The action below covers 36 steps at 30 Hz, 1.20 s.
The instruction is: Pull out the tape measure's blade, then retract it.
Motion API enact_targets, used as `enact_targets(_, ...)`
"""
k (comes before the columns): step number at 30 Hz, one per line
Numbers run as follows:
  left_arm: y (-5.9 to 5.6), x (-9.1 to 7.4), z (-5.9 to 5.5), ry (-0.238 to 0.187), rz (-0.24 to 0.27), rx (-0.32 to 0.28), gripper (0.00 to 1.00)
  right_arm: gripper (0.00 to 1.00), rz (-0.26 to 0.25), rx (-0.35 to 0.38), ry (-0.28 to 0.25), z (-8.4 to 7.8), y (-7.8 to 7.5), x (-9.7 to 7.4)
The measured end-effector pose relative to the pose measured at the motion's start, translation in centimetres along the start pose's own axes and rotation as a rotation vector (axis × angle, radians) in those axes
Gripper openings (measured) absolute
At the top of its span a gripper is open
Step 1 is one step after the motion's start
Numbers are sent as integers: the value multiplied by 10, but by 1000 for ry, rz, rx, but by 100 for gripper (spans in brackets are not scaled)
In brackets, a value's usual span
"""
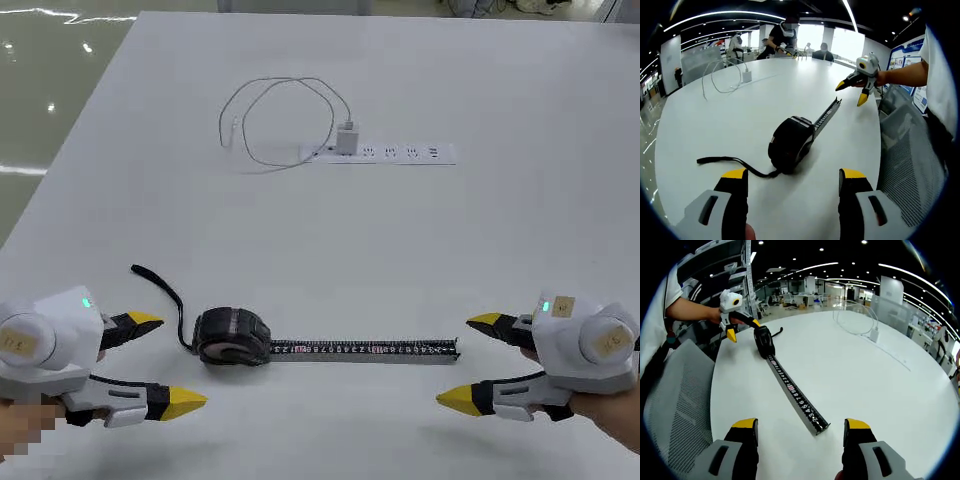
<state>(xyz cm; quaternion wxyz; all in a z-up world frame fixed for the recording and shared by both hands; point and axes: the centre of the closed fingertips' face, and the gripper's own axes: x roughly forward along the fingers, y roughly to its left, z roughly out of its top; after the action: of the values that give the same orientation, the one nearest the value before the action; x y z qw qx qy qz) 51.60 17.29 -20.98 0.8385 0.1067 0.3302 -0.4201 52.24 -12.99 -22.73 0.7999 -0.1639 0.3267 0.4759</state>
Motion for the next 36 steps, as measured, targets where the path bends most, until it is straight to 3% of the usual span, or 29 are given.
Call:
enact_targets(7, -3, -7, -4, -21, 33, -19, 73, 73, -27, 17, -20, 0, 7, -4)
enact_targets(23, -24, -17, -19, -61, 58, -78, 80, 79, -56, 45, -55, -1, 24, -9)
enact_targets(36, -31, -27, -25, -96, 111, -135, 83, 81, -87, 67, -81, -3, 32, -14)
